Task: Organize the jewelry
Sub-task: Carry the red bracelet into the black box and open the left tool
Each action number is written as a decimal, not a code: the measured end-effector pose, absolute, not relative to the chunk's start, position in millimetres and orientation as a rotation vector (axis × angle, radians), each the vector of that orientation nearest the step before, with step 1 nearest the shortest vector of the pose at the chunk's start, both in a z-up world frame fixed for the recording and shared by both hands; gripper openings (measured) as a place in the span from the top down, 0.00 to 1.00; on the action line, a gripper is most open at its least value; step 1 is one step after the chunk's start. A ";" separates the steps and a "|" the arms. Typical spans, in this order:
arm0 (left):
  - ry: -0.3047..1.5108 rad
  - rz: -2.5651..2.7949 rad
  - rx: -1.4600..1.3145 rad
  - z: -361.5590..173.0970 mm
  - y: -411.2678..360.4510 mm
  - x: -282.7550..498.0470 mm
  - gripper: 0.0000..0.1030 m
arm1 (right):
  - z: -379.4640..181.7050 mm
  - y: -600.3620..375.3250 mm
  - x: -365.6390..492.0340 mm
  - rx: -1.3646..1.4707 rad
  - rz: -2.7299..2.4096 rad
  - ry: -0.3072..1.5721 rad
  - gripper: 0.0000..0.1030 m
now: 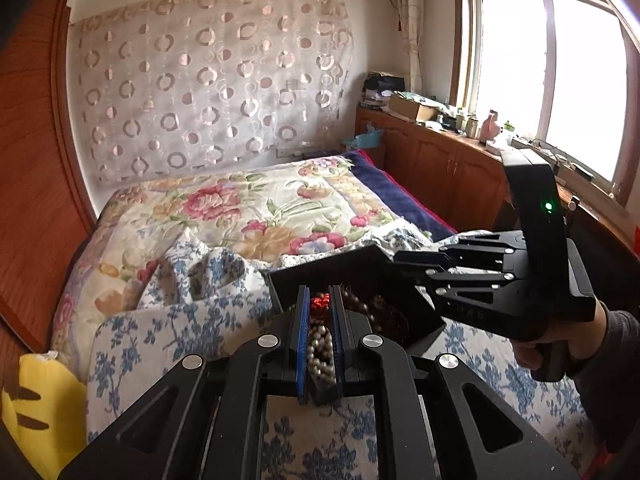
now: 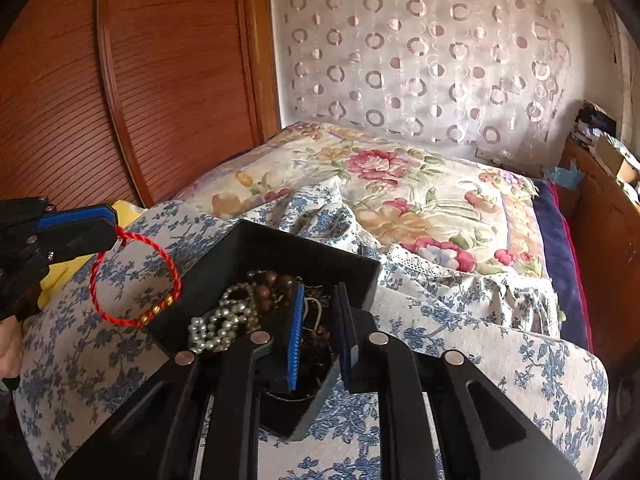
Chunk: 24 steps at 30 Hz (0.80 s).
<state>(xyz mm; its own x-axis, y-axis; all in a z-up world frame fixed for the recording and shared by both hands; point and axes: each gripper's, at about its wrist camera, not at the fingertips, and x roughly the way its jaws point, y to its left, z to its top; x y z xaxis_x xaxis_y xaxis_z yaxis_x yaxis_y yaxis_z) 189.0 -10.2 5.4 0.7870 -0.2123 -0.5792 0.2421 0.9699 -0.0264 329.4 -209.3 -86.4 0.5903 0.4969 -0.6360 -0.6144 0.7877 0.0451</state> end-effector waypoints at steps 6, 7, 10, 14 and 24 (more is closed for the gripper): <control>0.627 -0.246 0.052 3.1 -12.4 208.8 0.91 | -86.2 -222.5 328.0 -0.170 0.625 0.676 0.78; 0.630 -0.246 0.056 2.4 -13.7 212.6 0.91 | -86.4 -226.5 327.8 -0.170 0.617 0.676 0.78; 0.638 -0.255 0.059 1.3 -19.1 222.9 0.91 | -86.2 -235.0 324.3 -0.165 0.603 0.673 0.78; 0.655 -0.284 0.052 -1.9 -29.6 237.1 0.91 | -86.8 -246.5 318.0 -0.158 0.578 0.668 0.78; 0.664 -0.325 0.072 0.3 -54.9 253.6 0.91 | -89.7 -266.0 305.6 -0.142 0.538 0.675 0.78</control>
